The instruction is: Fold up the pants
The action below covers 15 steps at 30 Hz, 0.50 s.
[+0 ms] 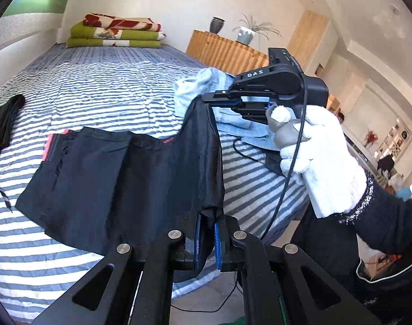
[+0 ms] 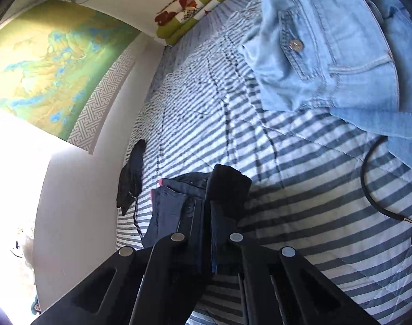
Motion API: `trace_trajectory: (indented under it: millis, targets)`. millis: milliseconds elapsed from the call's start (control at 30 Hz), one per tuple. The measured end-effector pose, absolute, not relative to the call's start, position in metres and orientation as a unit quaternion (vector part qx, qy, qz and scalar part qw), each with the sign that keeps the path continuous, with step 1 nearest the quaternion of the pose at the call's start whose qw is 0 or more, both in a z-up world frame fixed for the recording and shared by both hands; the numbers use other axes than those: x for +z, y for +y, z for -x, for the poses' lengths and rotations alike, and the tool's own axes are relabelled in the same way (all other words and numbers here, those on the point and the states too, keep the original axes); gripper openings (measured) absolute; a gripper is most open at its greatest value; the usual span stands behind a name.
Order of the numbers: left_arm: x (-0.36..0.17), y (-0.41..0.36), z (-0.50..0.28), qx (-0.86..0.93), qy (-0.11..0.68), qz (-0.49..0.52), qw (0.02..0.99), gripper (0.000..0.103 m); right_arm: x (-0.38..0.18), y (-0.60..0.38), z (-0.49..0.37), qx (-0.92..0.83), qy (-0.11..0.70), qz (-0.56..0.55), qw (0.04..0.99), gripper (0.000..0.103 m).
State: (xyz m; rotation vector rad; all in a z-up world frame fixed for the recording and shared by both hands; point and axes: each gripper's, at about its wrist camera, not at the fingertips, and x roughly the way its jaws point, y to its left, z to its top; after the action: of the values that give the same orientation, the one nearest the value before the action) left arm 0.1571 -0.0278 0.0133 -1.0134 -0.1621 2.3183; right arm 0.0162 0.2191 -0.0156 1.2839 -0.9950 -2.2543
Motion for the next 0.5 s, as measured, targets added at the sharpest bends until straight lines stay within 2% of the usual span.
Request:
trace_trajectory:
  millis: [267, 433, 500]
  targets:
    - [-0.015, -0.118, -0.132, 0.887, -0.130, 0.390, 0.209, 0.007, 0.021, 0.130, 0.028, -0.834, -0.257, -0.442, 0.209, 0.000]
    - [-0.063, -0.180, -0.110, 0.865, -0.241, 0.410, 0.161, 0.007, 0.012, 0.045, 0.067, -0.829, -0.188, -0.460, 0.258, 0.000]
    - [-0.083, -0.202, -0.107, 0.850, -0.269, 0.432, 0.134, 0.007, 0.008, 0.037, 0.073, -0.820, -0.193, -0.466, 0.272, 0.003]
